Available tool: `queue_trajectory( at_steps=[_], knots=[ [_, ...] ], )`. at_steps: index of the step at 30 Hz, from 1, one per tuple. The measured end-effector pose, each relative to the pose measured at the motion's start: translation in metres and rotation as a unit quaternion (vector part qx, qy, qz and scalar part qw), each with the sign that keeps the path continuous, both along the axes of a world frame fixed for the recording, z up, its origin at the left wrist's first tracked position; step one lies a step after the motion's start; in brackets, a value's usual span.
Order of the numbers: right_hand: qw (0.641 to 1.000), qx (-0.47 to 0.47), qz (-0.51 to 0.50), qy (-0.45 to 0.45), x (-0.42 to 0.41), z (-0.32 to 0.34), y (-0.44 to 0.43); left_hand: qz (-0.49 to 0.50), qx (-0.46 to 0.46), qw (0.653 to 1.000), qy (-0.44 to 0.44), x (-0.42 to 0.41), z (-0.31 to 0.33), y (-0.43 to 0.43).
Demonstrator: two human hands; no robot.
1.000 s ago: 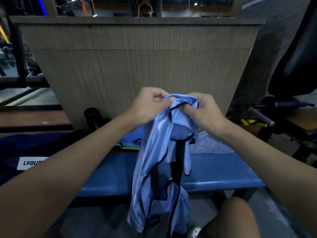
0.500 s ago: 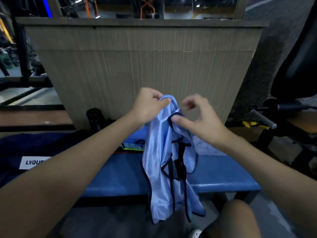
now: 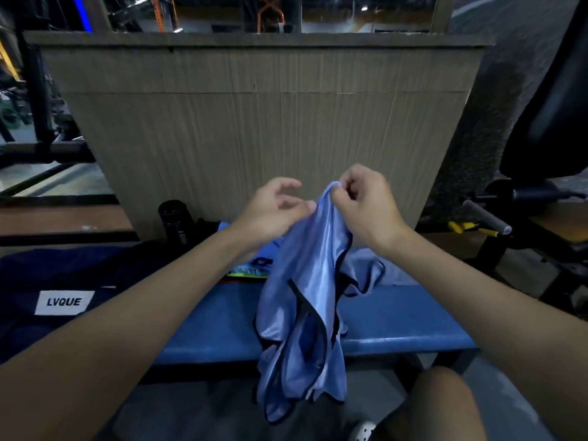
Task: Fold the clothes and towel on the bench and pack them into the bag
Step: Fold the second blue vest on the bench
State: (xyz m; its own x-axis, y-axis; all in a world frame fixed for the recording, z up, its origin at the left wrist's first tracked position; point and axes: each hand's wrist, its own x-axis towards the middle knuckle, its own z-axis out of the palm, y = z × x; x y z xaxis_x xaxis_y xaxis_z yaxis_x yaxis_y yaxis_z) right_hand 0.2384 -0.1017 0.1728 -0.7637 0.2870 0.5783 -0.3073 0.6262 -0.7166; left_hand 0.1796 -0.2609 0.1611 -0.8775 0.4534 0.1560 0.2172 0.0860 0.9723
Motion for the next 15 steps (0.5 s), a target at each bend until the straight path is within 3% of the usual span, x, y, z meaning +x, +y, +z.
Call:
queue_trajectory(
  at_steps=[4, 9, 15],
  knots=[
    [0.997, -0.062, -0.036, 0.001, -0.012, 0.004, 0.004, -0.082, -0.051, 0.994, 0.059, 0.012, -0.027, -0.006],
    [0.992, -0.109, -0.066, -0.014, -0.014, 0.005, 0.012, 0.011, -0.080, 0.988, 0.128, 0.006, -0.045, 0.001],
    [0.988, -0.094, -0.104, -0.070, -0.013, 0.001, 0.033, 0.055, -0.043, 0.986, 0.150, 0.001, -0.018, 0.007]
  ],
)
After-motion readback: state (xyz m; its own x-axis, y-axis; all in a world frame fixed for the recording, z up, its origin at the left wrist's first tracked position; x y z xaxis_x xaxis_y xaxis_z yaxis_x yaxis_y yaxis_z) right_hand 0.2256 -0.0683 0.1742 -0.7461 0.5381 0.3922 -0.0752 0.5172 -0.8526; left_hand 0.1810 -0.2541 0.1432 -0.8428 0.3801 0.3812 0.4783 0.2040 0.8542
